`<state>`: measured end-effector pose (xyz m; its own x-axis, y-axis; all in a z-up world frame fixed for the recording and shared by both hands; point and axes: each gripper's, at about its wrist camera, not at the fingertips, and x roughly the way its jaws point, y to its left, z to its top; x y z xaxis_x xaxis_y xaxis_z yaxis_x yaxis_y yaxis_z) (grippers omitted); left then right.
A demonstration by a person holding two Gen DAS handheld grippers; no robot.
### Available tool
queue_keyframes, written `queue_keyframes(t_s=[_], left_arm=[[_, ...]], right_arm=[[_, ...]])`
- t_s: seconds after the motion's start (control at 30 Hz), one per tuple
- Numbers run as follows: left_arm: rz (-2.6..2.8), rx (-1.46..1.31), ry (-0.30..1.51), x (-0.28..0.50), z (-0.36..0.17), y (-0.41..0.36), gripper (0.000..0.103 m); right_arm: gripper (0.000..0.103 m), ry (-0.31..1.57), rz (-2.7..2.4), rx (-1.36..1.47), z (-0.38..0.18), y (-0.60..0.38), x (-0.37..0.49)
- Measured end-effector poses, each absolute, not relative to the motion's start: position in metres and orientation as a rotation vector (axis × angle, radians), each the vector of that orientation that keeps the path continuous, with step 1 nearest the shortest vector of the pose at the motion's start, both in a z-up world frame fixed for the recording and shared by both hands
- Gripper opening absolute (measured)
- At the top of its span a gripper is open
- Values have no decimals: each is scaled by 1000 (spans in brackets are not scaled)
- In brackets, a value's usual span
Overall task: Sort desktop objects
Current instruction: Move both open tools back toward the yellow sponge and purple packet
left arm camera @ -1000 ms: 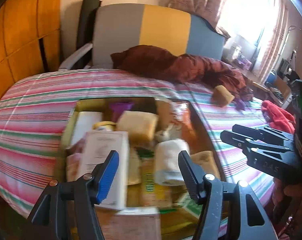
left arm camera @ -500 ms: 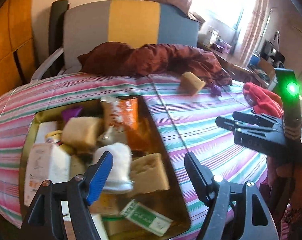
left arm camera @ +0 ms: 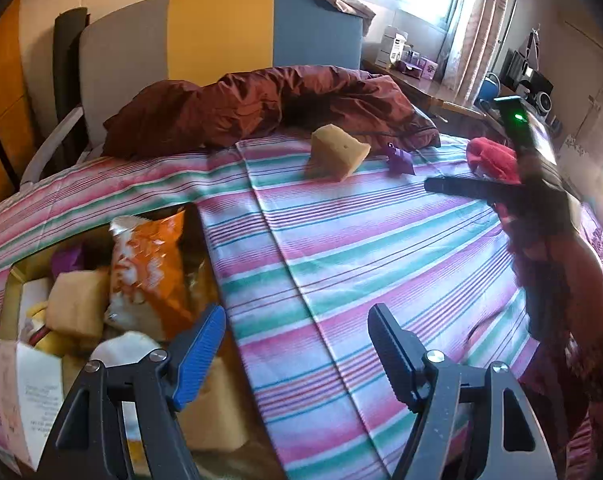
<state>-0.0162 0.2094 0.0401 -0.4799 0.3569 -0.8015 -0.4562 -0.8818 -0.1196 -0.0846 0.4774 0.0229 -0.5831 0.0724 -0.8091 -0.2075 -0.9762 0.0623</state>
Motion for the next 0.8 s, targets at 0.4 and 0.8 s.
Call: queue_keyframes(t_s=[0.4,0.8], left_arm=[[2340,-1299,138,-34,32,223,75],[2318,-1343,92,-63,25,242,75]], right_arm=[[75,394,2560,-1304,-18,532,-197],[37,320,2535,-1441,-39,536,-215]])
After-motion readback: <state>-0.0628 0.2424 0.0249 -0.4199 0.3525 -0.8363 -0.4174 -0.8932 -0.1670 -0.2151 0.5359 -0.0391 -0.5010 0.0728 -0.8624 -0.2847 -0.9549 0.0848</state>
